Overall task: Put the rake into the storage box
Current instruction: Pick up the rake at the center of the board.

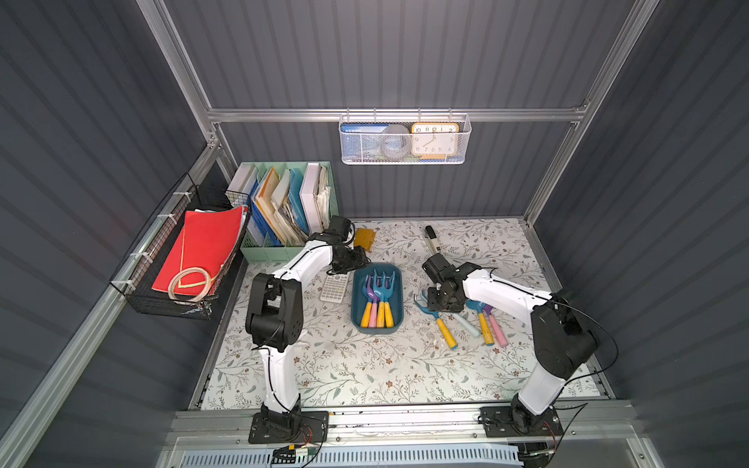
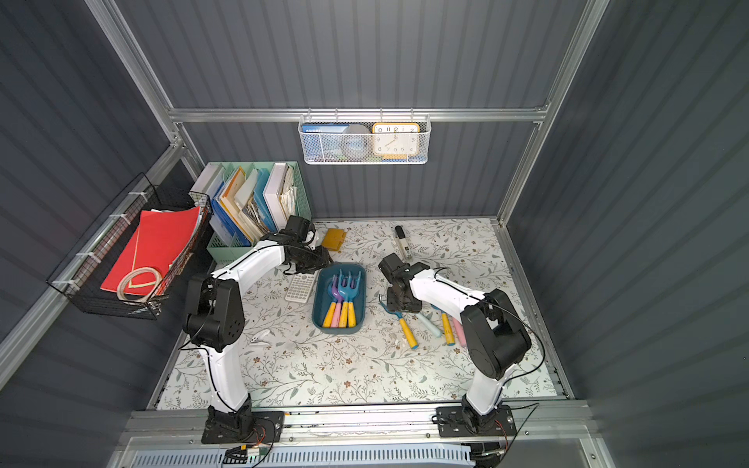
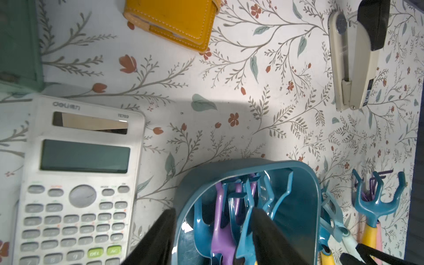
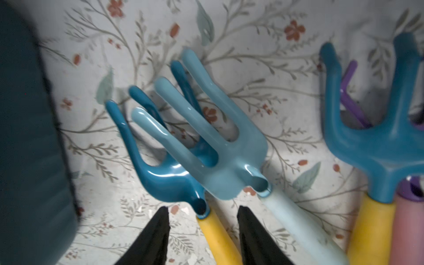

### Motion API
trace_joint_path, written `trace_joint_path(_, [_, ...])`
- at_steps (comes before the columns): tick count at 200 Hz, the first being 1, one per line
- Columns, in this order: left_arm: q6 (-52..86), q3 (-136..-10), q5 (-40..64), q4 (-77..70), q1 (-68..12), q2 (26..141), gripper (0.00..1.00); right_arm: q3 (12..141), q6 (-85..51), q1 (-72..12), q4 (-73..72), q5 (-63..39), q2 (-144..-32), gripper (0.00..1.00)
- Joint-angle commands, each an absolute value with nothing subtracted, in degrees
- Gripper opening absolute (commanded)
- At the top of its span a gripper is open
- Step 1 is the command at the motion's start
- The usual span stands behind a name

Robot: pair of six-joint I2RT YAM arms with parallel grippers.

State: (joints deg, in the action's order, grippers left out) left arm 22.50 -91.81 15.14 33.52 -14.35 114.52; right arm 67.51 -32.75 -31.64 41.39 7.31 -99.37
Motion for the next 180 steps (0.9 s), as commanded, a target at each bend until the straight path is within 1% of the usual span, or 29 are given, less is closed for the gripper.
trace_joint_path(1, [24.1,-91.7,14.5,33.6,-14.4,113.7,0.58,64.6,-33.7,-30.9,43.6,5.2,-98.3,0.52])
trace_joint_path(27, [24.2,-91.9,15.1,33.9,-14.4,114.6,0.58,61.6,-31.5,-31.1,43.5,-1.7,-99.6,0.51])
trace_joint_path(69, [24.3,-91.8,15.8,33.7,-14.4,115.1,0.59,57.6,-32.2,-33.8,41.1,-3.2,-101.4,0.49])
trace_joint_path(78, [24.4,-91.8,15.8,33.6,-14.4,115.2,0.59,57.2,-32.8,-34.3,40.1,-3.1,-102.1,0.45])
trace_joint_path(101, [24.3,-91.8,16.0,33.8,-14.4,115.5,0.59,57.1,-34.3,-34.4,37.5,-4.9,-103.7,0.24])
trace_joint_path(119, [24.3,-92.1,15.9,34.3,-14.3,115.8,0.59,58.4,-33.1,-33.7,35.6,-7.8,-103.9,0.14])
trace_joint_path(125, [24.3,-92.3,15.9,34.4,-14.3,115.9,0.59,59.1,-32.2,-33.2,34.9,-9.7,-103.9,0.11])
trace_joint_path(134, [24.1,-92.3,16.1,34.5,-14.3,116.0,0.59,59.7,-30.8,-31.9,33.4,-13.4,-103.4,0.1])
trace_joint_path(137, [24.0,-92.3,16.3,34.5,-14.4,116.1,0.59,59.8,-30.4,-31.3,32.8,-16.8,-103.2,0.1])
trace_joint_path(163, [22.9,-91.9,18.8,33.3,-14.3,115.6,0.6,58.5,-30.7,-25.0,23.5,-34.6,-100.1,0.09])
trace_joint_path(175, [22.1,-91.8,20.6,32.5,-14.3,115.3,0.65,57.2,-32.8,-22.4,18.0,-41.9,-98.9,0.1])
trace_joint_path(180, [21.6,-91.7,23.4,32.3,-14.3,115.2,0.67,56.7,-33.9,-21.5,15.9,-44.8,-98.6,0.1])
